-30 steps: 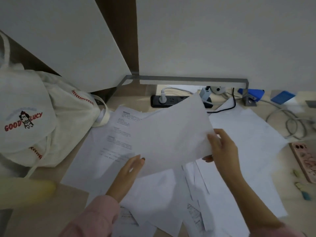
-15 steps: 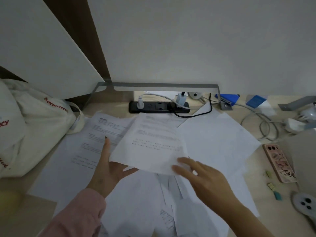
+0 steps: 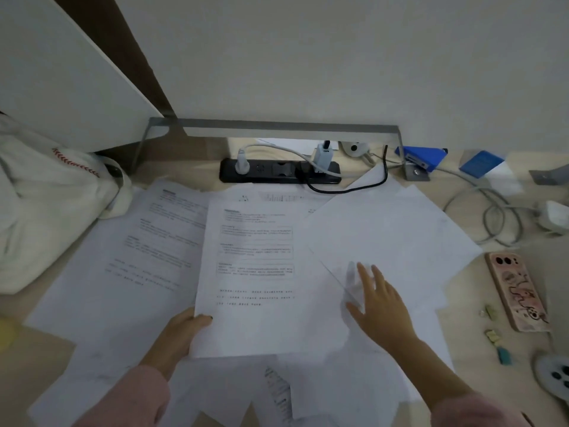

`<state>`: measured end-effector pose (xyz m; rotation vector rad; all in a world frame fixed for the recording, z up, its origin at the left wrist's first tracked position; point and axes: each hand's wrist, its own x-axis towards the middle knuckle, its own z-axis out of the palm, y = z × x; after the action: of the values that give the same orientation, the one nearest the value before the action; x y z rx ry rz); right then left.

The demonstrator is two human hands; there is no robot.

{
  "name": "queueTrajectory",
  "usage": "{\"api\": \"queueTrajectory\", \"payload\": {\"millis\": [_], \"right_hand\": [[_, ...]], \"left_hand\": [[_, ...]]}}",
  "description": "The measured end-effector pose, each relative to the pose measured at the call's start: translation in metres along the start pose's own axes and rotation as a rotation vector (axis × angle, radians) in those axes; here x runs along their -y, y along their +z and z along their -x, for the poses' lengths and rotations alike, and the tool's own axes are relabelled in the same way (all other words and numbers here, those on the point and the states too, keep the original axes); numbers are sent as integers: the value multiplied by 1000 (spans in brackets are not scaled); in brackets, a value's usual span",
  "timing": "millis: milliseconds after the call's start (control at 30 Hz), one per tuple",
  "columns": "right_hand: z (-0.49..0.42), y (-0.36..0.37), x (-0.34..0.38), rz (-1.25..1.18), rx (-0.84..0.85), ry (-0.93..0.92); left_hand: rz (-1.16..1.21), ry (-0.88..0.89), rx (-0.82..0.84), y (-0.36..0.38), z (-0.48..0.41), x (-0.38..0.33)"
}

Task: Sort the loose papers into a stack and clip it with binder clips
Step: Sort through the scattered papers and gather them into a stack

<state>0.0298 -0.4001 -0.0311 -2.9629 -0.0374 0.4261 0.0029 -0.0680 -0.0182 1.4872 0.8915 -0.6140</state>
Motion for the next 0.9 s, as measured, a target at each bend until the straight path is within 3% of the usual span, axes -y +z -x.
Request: {"api": "queueTrajectory", "payload": {"millis": [133,333,467,733,900], "right_hand": [[-6,8,-2,72,47,-14],[-12,8,-6,180,-84,-40],[-14,-14,-8,-238,-102,180],[10,-110,39,-1118,-5,79],[18,-159,51,-1662,203,121]], "left_hand": [[-19,48,-45,5,5,4],[-80,198,-70,16,13,4],[-68,280,-117,13,19,6],[-49,288,-138,-3,29,13],[-41,294,-94,-11,29,12]]}}
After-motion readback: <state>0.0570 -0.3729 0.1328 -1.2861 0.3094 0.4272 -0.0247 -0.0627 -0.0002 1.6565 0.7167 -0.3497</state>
